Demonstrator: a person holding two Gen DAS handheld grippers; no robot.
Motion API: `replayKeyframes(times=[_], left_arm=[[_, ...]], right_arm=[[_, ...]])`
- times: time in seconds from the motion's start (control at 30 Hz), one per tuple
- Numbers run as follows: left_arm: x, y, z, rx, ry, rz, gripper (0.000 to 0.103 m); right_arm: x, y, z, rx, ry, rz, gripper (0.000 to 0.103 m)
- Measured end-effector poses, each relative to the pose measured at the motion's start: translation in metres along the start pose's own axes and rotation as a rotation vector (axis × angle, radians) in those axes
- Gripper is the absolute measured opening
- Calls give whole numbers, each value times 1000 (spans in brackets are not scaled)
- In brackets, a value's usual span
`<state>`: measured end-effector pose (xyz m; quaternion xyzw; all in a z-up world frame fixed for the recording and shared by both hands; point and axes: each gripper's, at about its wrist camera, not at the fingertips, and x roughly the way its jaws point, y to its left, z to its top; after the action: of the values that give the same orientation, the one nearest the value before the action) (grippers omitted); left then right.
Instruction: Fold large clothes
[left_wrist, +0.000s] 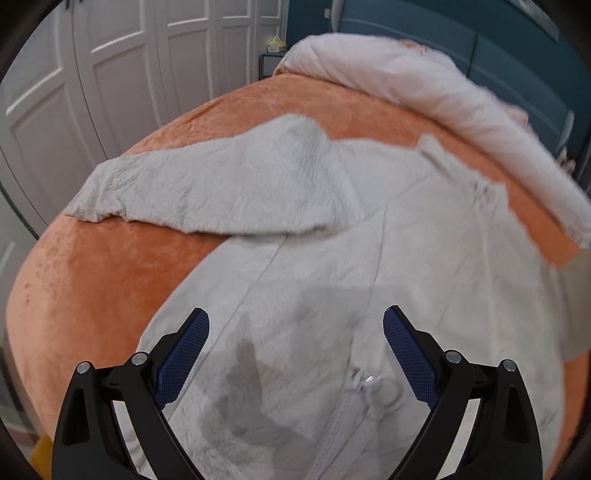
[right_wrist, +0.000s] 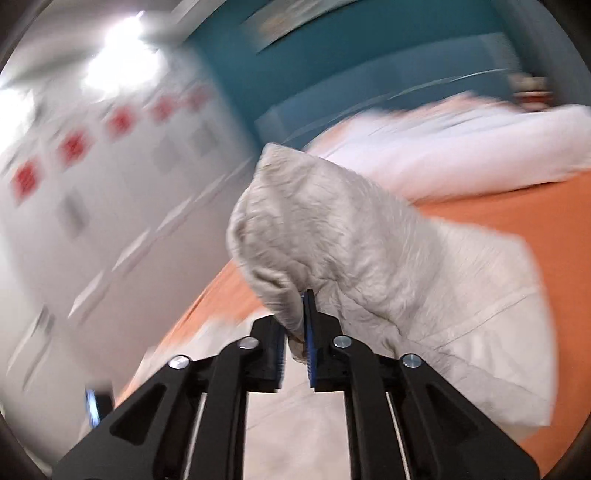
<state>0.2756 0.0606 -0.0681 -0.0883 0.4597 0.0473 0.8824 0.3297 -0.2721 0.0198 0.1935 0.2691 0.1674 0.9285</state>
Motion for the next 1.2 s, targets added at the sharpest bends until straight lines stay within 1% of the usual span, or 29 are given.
replayKeyframes(times=[0.03, 0.07, 0.1, 0.13, 0.2, 0.23, 0.3, 0.33, 0.37, 0.4, 0.43, 0.5, 0.53, 0.57, 0.63, 0.67, 0.7, 0.73, 0.77, 0.8, 0.9, 0.93, 0.97, 1.0, 1.03, 1.07, 1.1, 1.13, 1.2], left_arm=[[-2, 3, 5, -17, -2, -23, 93], [-3, 6, 10, -36, -1, -51, 93], [-4, 9, 14, -51, 3, -79, 93], [-4, 13, 20, -69, 11, -123, 93], [0, 16, 29, -88, 25, -180, 94], [3, 16, 31, -90, 28, -193, 94], [16, 13, 37, -88, 44, -225, 94], [28, 6, 40, -81, 65, -243, 94], [38, 0, 42, -77, 83, -265, 94], [48, -7, 43, -75, 106, -288, 94], [60, -15, 44, -81, 132, -307, 94], [84, -33, 45, -97, 186, -373, 93], [98, -45, 46, -102, 213, -380, 93], [107, -54, 47, -99, 225, -390, 91], [119, -71, 50, -70, 223, -344, 78], [123, -77, 51, -48, 218, -343, 61], [127, -84, 55, -31, 225, -366, 32], [128, -87, 59, -25, 231, -381, 25], [126, -89, 64, -20, 218, -382, 9], [118, -90, 72, -6, 173, -384, 6], [86, -78, 93, -19, 44, -408, 4], [79, -72, 97, -25, 19, -413, 4], [78, -68, 98, -21, 10, -403, 4], [82, -67, 96, -10, 9, -386, 4], [96, -66, 88, 15, 31, -341, 5], [108, -64, 80, 25, 60, -311, 5], [127, -61, 68, 30, 107, -277, 6], [142, -59, 56, 26, 136, -273, 7], [148, -61, 48, 29, 101, -274, 9]], right_arm=[[28, 22, -17, -38, 64, 30, 36], [59, 44, -42, -70, 142, 37, 54], [76, 58, -63, -92, 185, 21, 55], [85, 72, -86, -114, 219, 15, 54], [76, 76, -108, -112, 232, 7, 54], [63, 70, -118, -88, 229, -20, 55], [27, 47, -129, -36, 215, -63, 55], [6, 27, -129, 8, 194, -131, 58], [0, 11, -128, 36, 184, -171, 61], [-13, -7, -126, 69, 171, -219, 62], [-29, -30, -121, 112, 159, -295, 62], [-45, -64, -114, 164, 140, -390, 63], [-54, -74, -115, 180, 127, -418, 63], [-59, -91, -108, 202, 111, -470, 64], [-59, -120, -99, 249, 100, -511, 64], [-55, -138, -93, 284, 99, -538, 64], [-50, -145, -97, 302, 103, -542, 64], [-43, -157, -98, 324, 110, -550, 64], [-38, -164, -93, 339, 108, -553, 61], [-39, -163, -94, 342, 98, -547, 57], [-40, -143, -83, 283, 22, -484, 42], [-41, -134, -82, 255, 9, -474, 34], [-36, -127, -83, 229, 19, -456, 31], [-27, -125, -87, 211, 57, -436, 28], [-16, -126, -90, 200, 91, -439, 16], [-1, -132, -99, 191, 161, -460, 8], [11, -141, -109, 196, 222, -480, 4], [23, -155, -126, 212, 282, -498, 0], [23, -170, -133, 279, 265, -444, 0]])
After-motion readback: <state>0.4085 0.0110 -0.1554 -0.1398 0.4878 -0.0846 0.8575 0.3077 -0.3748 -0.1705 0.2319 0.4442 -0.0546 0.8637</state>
